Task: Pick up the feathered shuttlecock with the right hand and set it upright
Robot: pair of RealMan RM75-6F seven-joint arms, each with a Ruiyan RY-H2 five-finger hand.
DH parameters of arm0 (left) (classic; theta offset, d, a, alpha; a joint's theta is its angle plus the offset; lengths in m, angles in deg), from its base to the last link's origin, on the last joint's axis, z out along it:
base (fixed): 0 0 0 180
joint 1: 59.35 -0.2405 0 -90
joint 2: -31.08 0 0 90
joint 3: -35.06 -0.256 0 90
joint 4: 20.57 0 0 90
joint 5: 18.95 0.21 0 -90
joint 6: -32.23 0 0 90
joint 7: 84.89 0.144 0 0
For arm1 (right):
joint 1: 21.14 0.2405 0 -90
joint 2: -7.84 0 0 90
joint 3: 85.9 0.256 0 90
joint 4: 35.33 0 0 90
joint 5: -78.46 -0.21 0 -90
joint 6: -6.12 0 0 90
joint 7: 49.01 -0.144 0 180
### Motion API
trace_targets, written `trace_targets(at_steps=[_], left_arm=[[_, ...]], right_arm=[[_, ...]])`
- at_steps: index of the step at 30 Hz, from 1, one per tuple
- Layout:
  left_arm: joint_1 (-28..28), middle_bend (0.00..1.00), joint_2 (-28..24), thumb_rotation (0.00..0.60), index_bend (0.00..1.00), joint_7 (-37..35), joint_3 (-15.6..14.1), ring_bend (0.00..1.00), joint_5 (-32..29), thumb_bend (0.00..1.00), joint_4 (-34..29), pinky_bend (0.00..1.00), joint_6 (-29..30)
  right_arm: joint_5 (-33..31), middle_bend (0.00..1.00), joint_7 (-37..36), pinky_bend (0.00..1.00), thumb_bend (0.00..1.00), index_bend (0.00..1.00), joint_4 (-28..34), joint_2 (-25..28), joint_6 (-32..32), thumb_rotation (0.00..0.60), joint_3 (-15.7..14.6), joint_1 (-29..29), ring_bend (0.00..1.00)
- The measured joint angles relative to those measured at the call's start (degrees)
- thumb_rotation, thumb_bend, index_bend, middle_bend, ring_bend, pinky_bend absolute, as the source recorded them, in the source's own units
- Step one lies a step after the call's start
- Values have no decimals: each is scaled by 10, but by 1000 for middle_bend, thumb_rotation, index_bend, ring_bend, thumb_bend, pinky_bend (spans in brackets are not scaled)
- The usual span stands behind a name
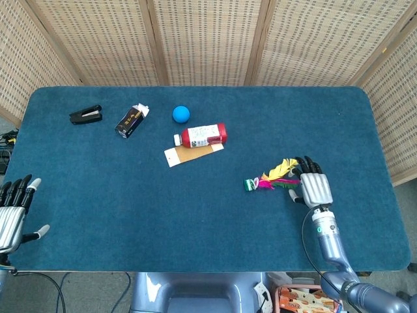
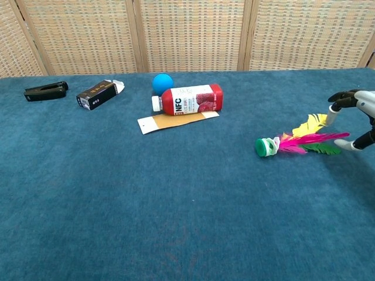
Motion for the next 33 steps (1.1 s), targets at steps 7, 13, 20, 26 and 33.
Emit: trace_targets(at_steps=[7,13,20,26,33], left_arm=[[1,0,0,600,0,-1,0,0,-2,120,1,0,-3],[4,0,2,600,0,0,-1,0,-3,120,2,0,-8],[5,0,1,600,0,0,-1,0,-5,119,1,0,-9],[5,0,0,600,0,0,-2,0,-5,119,1,0,-9],[5,0,1,600,0,1,-3,0,-5,120,0,0,-10]], right_arm=[[-10,122,-6,152,302,410,-30,-15,16,600,-1,9,0],[-16,134,-18,166,302,422,-63,-31,28,600,-2,17,6],[-10,153,-25,173,319,445,-81,-43,21,600,-2,25,15],[-12,165,-21,183,329,467,-80,-45,15,600,-2,25,16],[-21,187,-22,191,333,506,-86,-47,25,600,-1,27,33]])
